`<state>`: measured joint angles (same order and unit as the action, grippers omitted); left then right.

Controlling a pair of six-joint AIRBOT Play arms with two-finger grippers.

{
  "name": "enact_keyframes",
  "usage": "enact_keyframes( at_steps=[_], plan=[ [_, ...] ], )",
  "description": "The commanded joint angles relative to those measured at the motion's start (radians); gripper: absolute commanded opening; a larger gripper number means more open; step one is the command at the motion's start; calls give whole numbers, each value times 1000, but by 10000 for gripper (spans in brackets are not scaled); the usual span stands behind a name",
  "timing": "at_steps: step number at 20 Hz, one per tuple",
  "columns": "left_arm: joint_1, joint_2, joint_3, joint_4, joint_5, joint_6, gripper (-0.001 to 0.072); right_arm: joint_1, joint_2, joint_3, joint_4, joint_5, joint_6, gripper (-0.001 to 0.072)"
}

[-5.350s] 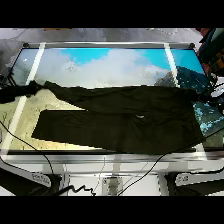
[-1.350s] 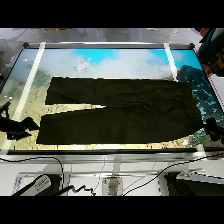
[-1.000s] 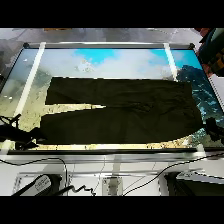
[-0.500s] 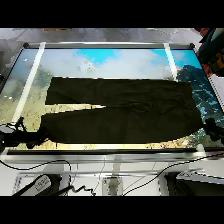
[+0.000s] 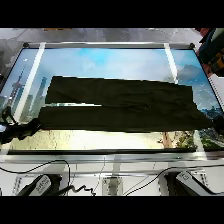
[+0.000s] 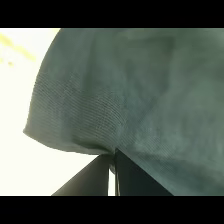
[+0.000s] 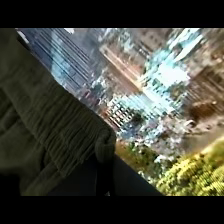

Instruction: Fold the clothes and pants, and hang the long-sleeved shirts on hangers.

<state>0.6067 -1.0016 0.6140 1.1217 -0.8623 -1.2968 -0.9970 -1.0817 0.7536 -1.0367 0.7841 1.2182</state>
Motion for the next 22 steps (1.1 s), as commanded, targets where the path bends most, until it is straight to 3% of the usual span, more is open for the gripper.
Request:
enact_keyframes(
  at_steps=[1,5,10,13,15,22],
  plan=[
    [36,124,9,174,26,15,20,-1,168,1,-237,58,139,33],
    [93,153,10,231,46,15,20,0,302,1,-327,122,235,33],
    [-12,126,35,-4,373,15,17,1,441,1,-320,96,286,32],
    [-114,32,102,-31,379,-8,18,2,418,0,-273,95,292,32],
    [-132,-14,109,-31,300,-54,18,2,412,0,-274,95,291,33],
    [-56,-38,109,98,-378,-60,22,2,412,0,-280,59,288,33]
  ],
)
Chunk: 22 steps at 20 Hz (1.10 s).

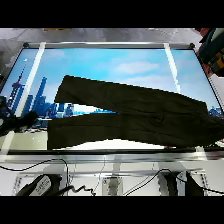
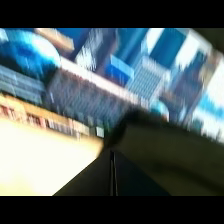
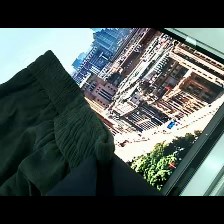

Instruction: Fold the clothes and pants, and hang the long-sleeved shirts on hangers.

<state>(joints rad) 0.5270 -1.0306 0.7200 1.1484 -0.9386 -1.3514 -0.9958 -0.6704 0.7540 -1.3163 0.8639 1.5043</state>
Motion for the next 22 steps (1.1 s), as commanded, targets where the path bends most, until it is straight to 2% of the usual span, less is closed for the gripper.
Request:
enact_keyframes(
  at_steps=[1,2,4,5,7,9,12,17,20,21,22],
  plan=[
    [30,-9,2,142,-383,-6,55,0,1,0,0,-27,2,33],
    [30,-9,-3,205,-434,-6,163,0,1,0,0,-35,2,33],
    [29,-10,-37,237,-496,-8,473,0,1,0,0,-44,2,33],
    [29,-10,-68,213,-498,-22,509,0,1,0,0,-45,2,33],
    [29,-10,-148,136,-502,-22,510,0,1,0,-2,-49,1,33],
    [29,-10,-224,122,-472,-22,510,0,1,0,-1,-55,1,33],
    [29,-10,-274,106,-356,-22,510,0,1,0,-1,-54,1,33],
    [29,-10,-274,-53,-155,-23,501,0,1,0,-1,-52,1,33],
    [29,-11,-275,-60,-85,-32,499,0,1,0,-1,-52,1,33],
    [29,-11,-275,-60,-79,-32,465,0,1,0,-1,-52,1,33],
    [29,-11,-275,-58,-74,-32,344,0,1,0,-1,-52,1,33]
  ],
)
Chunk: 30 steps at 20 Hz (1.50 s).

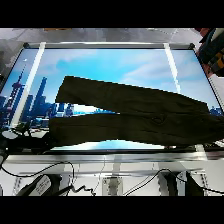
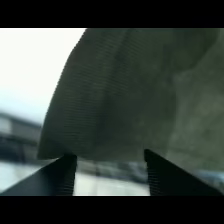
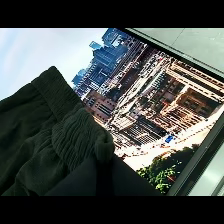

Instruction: Fold the clothes and pants, and hang the long-sleeved shirts on hangers.

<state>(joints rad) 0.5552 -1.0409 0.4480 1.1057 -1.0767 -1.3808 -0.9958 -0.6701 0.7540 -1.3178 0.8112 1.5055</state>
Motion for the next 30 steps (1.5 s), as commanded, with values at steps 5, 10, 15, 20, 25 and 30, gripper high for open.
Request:
enact_keyframes(
  at_steps=[5,10,15,20,25,30],
  plan=[
    [0,2,35,-16,85,19,20,0,1,0,0,0,0,33],
    [1,36,246,-19,124,22,20,0,1,11,-17,23,-42,33],
    [-30,48,368,-180,424,20,18,0,0,91,-25,26,-42,32],
    [-212,-116,426,-281,704,19,16,21,-69,94,168,-32,-41,31],
    [-334,-439,702,-359,753,-4,17,201,-320,154,211,-220,72,31],
    [-390,-718,999,-391,754,-11,17,255,-626,296,216,-340,346,31]
  ],
)
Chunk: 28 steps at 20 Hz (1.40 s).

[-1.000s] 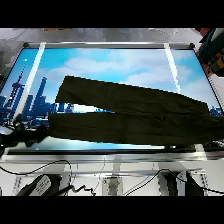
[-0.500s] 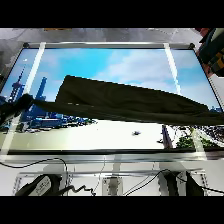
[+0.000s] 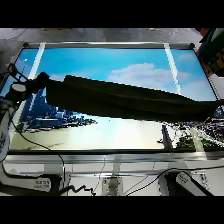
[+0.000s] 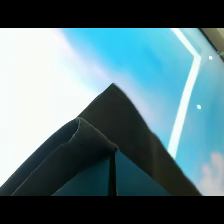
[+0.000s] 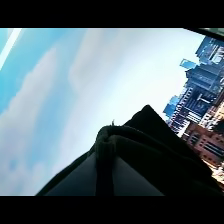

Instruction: Fold the clothes and pants, and hang the long-sleeved shirts on hangers.

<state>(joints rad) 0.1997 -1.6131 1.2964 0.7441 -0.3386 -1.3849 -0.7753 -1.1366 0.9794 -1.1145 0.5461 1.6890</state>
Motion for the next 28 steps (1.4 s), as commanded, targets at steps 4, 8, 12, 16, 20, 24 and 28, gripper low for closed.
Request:
enact_keyframes(
  at_steps=[4,8,12,16,20,24,28],
  plan=[
    [-49,-291,315,-102,18,-6,18,40,-340,163,136,-107,233,32],
    [-52,-327,359,-98,8,4,697,68,-393,180,138,-202,180,503],
    [0,-273,359,26,-215,42,714,64,-393,227,111,-83,-8,565],
    [130,-212,359,172,-623,38,706,65,-392,294,-3,84,-73,565],
    [224,-214,300,184,-813,-21,706,84,-393,305,-10,178,-171,564],
    [172,-230,192,175,-709,-22,706,140,-392,305,-9,195,-183,564],
    [76,-295,188,87,-539,-21,706,217,-392,306,-9,195,-191,564]
  ],
)
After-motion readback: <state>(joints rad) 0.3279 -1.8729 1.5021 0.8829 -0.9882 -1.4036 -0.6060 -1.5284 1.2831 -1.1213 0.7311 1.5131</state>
